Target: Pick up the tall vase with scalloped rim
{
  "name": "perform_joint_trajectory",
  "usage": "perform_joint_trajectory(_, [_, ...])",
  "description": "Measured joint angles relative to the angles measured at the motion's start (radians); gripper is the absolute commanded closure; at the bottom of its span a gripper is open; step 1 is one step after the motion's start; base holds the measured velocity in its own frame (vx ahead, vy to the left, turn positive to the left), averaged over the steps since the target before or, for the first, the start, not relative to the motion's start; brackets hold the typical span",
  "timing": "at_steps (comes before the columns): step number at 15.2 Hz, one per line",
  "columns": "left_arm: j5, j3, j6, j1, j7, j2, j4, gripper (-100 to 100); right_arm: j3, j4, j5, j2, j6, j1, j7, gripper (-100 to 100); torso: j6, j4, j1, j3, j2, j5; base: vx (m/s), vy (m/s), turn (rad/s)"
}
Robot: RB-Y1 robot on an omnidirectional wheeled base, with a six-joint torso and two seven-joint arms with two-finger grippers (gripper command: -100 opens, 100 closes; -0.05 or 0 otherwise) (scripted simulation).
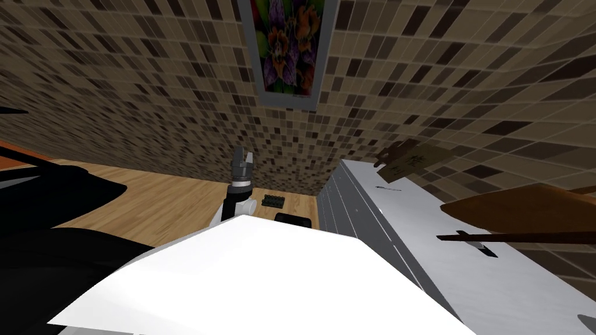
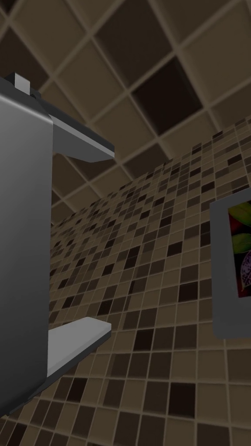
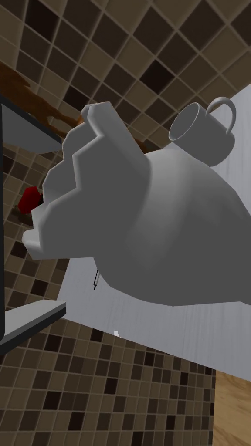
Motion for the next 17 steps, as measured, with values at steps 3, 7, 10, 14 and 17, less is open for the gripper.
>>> perform_joint_trajectory(3, [0.000,0.000,0.000,0.000,0.000,0.000,0.000,0,0.003,-0.010,0.016,-0.009,-0.021,0.061,-0.006,-100,0.000,0.000,0.000,0.001,0.002,0.000,0.042,-0.024,0.030])
perform_joint_trajectory(7, [0.000,0.000,0.000,0.000,0.000,0.000,0.000,0,0.009,-0.022,0.034,-0.021,-0.048,0.142,-0.013,-100,0.000,0.001,0.000,0.002,0.003,0.000,0.040,-0.021,0.032])
perform_joint_trajectory(10, [0.000,0.000,0.000,0.000,0.000,0.000,0.000,0,0.014,-0.027,0.043,-0.030,-0.063,0.202,-0.017,-100,0.000,0.001,0.000,0.002,0.004,0.000,0.025,-0.013,0.013])
perform_joint_trajectory(14, [0.000,0.000,0.000,0.000,0.000,0.000,0.000,0,0.026,-0.028,0.055,-0.038,-0.069,0.240,-0.015,-100,0.000,0.002,0.001,0.003,0.005,0.000,0.029,-0.004,0.010])
perform_joint_trajectory(17, [0.000,0.000,0.000,0.000,0.000,0.000,0.000,0,0.057,-0.031,0.079,-0.047,-0.044,0.216,-0.001,100,0.000,0.001,0.001,0.002,0.004,0.000,0.040,0.000,0.002])
